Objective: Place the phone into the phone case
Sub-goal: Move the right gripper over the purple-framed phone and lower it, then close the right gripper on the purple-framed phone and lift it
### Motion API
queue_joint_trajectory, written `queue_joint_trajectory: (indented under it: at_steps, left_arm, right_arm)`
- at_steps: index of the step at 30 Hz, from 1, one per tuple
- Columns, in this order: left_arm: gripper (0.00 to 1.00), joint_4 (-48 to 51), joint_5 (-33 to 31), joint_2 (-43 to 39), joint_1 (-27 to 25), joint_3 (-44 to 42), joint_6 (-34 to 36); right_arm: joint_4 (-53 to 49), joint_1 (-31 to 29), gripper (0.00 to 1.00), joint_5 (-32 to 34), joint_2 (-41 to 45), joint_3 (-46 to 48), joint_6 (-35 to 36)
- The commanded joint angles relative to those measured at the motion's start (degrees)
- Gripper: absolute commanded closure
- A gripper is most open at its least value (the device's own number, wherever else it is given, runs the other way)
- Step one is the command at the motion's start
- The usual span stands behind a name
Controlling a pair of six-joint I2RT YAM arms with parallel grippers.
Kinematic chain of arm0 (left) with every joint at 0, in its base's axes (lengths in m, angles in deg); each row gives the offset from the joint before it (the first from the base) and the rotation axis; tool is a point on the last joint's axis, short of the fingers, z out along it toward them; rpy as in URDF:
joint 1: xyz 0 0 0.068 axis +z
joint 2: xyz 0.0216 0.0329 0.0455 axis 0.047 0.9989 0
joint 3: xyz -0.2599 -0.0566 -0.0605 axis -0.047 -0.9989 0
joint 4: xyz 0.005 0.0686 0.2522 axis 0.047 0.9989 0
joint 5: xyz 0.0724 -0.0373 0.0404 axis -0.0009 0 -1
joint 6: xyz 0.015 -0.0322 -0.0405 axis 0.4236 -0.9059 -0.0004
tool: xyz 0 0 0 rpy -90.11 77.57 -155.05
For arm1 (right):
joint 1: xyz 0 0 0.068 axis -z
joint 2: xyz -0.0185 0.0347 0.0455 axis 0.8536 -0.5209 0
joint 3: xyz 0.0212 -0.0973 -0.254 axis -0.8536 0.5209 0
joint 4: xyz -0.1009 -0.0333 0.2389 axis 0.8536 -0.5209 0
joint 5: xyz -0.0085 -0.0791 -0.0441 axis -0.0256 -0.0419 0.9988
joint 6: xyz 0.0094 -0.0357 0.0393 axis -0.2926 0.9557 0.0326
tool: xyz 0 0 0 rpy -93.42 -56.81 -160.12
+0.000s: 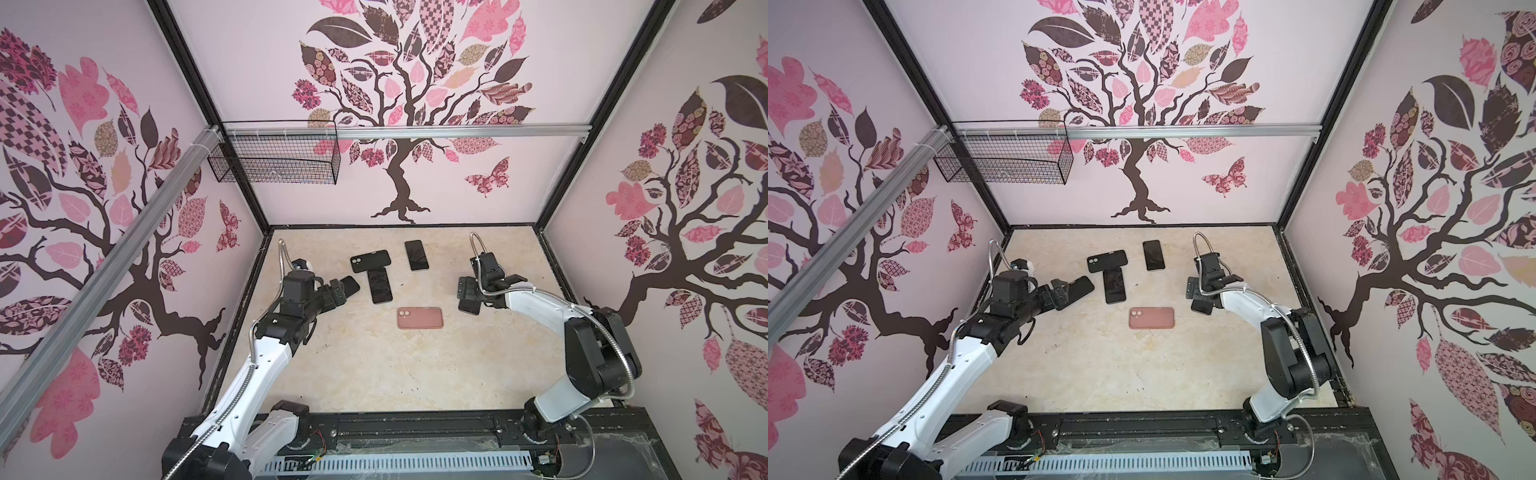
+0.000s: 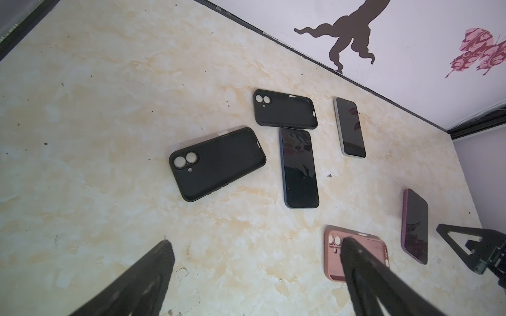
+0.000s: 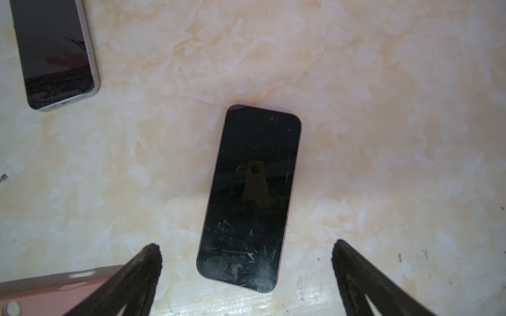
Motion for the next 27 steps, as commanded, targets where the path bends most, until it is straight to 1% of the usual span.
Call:
queue_joint_trajectory:
  at_steps: [1, 5, 11, 15, 22, 27]
  left_arm:
    - [0.02, 0.6, 1.3, -0.6, 0.0, 1.2, 1.1]
    - [0.02, 0.4, 2.1, -0.6, 0.0, 1.1, 1.1]
    - [0.02, 0.2, 2.8, -0.2, -0.1, 0.9, 1.4]
    - [0.02, 0.2, 3.1, 0.1, 0.0, 1.2, 1.6]
    - [0.02, 0.1, 3.2, 0.4, -0.1, 1.5, 1.8]
    - [0.02, 0.3, 2.6, 0.1, -0.1, 1.6, 1.9]
  right_arm:
    - [1.8, 0.1, 0.00, -2.0, -3.2, -0.1, -1.2]
    - [3.4, 0.2, 0.00, -2.7, -5.7, -0.4, -2.7]
    - [3.1, 0.2, 0.00, 1.1, -9.1, -1.6, -5.5]
    - [3.6, 0.2, 0.01, 1.7, -10.4, -1.7, -6.1]
    - [3.5, 0.2, 0.05, 0.6, -12.5, -2.0, -6.1]
    - [3.6, 0.2, 0.10, 0.7, -13.1, -1.8, -6.7]
